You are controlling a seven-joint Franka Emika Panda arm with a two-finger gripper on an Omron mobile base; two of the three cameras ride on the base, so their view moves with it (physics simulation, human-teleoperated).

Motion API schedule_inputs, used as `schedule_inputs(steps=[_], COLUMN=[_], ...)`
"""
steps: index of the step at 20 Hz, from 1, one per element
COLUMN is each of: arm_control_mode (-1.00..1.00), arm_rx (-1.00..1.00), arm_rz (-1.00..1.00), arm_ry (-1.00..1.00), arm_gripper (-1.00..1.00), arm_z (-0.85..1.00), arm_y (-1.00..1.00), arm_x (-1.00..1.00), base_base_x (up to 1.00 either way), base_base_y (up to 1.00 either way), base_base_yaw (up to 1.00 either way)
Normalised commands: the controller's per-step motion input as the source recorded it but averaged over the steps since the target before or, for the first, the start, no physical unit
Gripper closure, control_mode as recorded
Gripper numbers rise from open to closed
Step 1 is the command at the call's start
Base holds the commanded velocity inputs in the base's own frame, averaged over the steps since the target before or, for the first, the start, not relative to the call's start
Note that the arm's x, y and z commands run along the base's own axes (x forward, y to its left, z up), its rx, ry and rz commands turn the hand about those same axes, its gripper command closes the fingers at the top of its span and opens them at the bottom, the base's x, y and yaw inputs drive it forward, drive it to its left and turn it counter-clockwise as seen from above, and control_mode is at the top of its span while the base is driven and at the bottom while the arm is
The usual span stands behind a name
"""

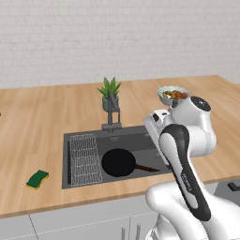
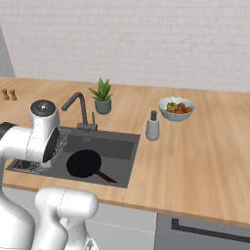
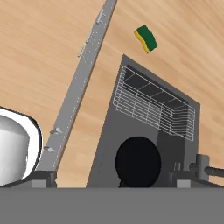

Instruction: Pick the pan and sponge and place them into the sink. Then turn on the water.

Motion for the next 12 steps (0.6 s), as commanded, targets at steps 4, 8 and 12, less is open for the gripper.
schedule_inputs(steps=[4, 8, 12], arm_control_mode=[-1.0, -1.0, -1.0], arm_rx=[-0.16, -0.21, -0.24], arm_rz=[0.22, 0.28, 0.37], arm_ry=[-0.13, -0.12, -0.02], arm_gripper=[-1.0, -1.0, -1.0], arm_z=[0.04, 0.09, 0.22], arm_y=[0.72, 0.78, 0.74], arm_x=[-0.69, -0.49, -0.24], base_base_x=[0.0, 0.0, 0.0], base_base_y=[0.0, 0.0, 0.0], base_base_yaw=[0.0, 0.0, 0.0])
